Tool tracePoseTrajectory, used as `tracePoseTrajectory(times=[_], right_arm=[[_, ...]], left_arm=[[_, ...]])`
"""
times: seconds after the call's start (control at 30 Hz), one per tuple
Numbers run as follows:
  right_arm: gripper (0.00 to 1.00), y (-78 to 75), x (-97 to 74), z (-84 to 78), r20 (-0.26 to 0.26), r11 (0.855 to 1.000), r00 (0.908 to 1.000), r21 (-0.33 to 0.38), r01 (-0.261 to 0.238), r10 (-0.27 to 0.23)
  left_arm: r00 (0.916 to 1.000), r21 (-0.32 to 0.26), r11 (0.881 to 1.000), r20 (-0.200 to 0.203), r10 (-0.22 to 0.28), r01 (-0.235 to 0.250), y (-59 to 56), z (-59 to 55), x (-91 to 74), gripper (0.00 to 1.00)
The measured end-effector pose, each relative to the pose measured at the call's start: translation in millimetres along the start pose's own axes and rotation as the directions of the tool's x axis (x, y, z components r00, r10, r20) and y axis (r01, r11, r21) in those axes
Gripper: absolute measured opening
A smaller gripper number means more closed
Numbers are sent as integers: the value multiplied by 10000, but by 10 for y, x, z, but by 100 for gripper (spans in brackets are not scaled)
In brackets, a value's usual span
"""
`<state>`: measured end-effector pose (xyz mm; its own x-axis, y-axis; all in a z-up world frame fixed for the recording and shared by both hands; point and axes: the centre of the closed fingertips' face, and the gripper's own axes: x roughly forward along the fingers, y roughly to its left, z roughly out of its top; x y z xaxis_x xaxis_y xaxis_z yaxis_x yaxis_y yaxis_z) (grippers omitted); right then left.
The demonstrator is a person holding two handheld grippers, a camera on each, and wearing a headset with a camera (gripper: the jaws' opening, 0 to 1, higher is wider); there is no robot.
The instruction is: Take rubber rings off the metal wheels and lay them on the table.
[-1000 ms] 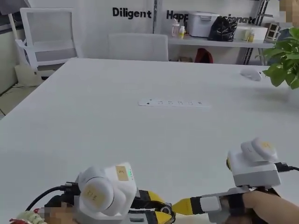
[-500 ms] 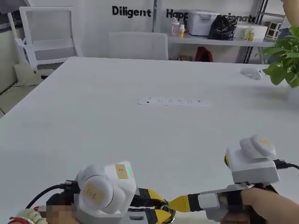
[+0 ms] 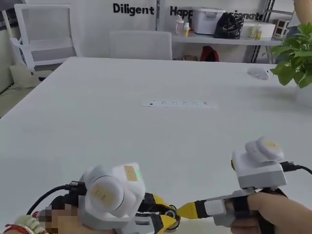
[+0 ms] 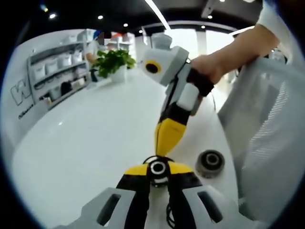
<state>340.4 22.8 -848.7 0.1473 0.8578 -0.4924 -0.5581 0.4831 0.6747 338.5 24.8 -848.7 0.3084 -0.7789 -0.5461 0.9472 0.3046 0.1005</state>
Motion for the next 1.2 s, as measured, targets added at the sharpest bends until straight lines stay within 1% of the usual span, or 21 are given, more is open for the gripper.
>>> tracePoseTrajectory(times=[0.07,0.2,0.27,0.33,0.47,0.6,0.67,0.83,0.93,0.97,1.0,1.03,1.13,1.2], right_arm=[[0,-4,-8,4,32,10000,10000,21,28,-28],[0,-31,-8,14,79,10000,10000,66,61,-62],[0,-24,-9,12,93,9999,9999,99,38,-39],[0,-14,-13,16,103,10000,9999,70,4,-5],[0,63,12,27,69,9997,9998,-162,-182,183],[0,131,21,32,-8,9980,9989,-435,-464,464],[0,119,21,38,26,9980,9985,-332,-537,538],[0,152,4,59,121,9970,9973,-303,-718,722],[0,257,8,95,346,9930,9924,-64,-1183,1185],[0,267,10,110,366,9924,9917,-61,-1233,1234],[0,257,20,97,263,9935,9933,-199,-1120,1125],[0,248,23,96,279,9940,9938,-220,-1068,1074],[0,221,15,85,278,9954,9951,-103,-950,953],[0,166,-2,102,411,9966,9958,113,-818,812]], left_arm=[[10000,52,10000,-71,-21,21,2,-13,-12,14],[9999,-26,10000,-112,-30,30,9,-29,-36,14],[9999,116,9999,-122,-31,32,5,-31,-44,14],[9999,113,9999,-132,-22,24,5,-33,-47,14],[10000,-95,9999,-85,-37,36,11,-39,-47,14],[10000,-70,10000,17,-37,37,8,-38,-51,14],[10000,-79,10000,28,-29,30,8,-38,-50,14],[9999,-155,9999,93,-67,69,12,-38,-49,14],[9999,-154,9999,109,-74,75,7,-34,-45,14],[9999,-135,9999,110,-64,66,8,-33,-44,14],[9999,-148,9999,110,-53,54,9,-33,-45,14],[9999,-133,9999,111,-56,57,8,-34,-45,14],[9999,-107,9999,90,-59,60,8,-33,-45,14],[10000,-8,10000,61,-43,43,6,-30,-47,14]])
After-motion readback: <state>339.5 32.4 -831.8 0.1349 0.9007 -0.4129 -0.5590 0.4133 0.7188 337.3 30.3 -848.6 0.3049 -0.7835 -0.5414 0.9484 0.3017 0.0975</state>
